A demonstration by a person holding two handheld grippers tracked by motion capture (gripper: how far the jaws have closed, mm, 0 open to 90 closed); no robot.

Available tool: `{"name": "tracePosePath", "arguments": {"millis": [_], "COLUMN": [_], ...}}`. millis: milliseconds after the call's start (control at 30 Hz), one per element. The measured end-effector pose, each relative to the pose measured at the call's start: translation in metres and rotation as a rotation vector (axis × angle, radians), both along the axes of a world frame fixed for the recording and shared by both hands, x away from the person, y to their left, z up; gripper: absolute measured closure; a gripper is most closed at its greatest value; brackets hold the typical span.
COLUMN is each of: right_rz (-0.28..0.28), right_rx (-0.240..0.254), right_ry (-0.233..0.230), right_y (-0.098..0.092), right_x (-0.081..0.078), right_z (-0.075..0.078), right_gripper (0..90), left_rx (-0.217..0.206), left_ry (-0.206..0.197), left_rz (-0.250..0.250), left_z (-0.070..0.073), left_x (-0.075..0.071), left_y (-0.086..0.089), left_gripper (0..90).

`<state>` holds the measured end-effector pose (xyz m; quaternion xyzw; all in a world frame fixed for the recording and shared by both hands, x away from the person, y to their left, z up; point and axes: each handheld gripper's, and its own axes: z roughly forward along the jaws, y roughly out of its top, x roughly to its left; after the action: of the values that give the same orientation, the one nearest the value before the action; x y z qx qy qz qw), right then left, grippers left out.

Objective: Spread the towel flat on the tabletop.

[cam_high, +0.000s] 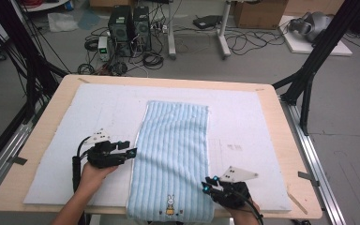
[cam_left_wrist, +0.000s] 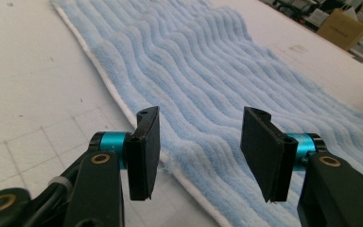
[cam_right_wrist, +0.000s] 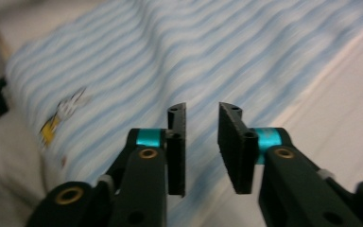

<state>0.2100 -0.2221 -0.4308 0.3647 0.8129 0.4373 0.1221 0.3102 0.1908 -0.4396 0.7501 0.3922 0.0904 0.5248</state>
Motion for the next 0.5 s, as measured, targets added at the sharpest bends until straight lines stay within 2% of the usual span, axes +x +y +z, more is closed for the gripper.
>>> {"name": "tracePosePath", "arguments": {"millis": [167, 233, 333, 400, 500], "right_rz": [-0.112, -0.150, -0.164, -0.159, -0.141], "right_rx": [0.011, 0.010, -0.005, -0.019, -0.099], "right_ry": [-0.035, -0.026, -0.001, 0.019, 0.036], "right_y": [-0.012, -0.014, -0.011, -0.004, 0.008], "right_x": [0.018, 0.028, 0.045, 0.055, 0.066], "right_z": [0.002, 0.001, -0.005, -0.009, -0.018], "right_gripper": [67.1, 65.7, 65.7, 64.8, 70.4], "left_rx": [0.029, 0.029, 0.043, 0.036, 0.034], "left_ry": [0.009, 0.002, 0.007, 0.003, 0.001], "left_rz": [0.014, 0.022, 0.022, 0.024, 0.029], "left_z": [-0.003, -0.004, -0.004, -0.003, -0.002], "left_x": [0.010, 0.014, 0.017, 0.018, 0.018], "left_y": [-0.004, -0.005, -0.005, -0.004, -0.003], "left_gripper": [47.9, 47.9, 47.7, 47.5, 46.8]}}
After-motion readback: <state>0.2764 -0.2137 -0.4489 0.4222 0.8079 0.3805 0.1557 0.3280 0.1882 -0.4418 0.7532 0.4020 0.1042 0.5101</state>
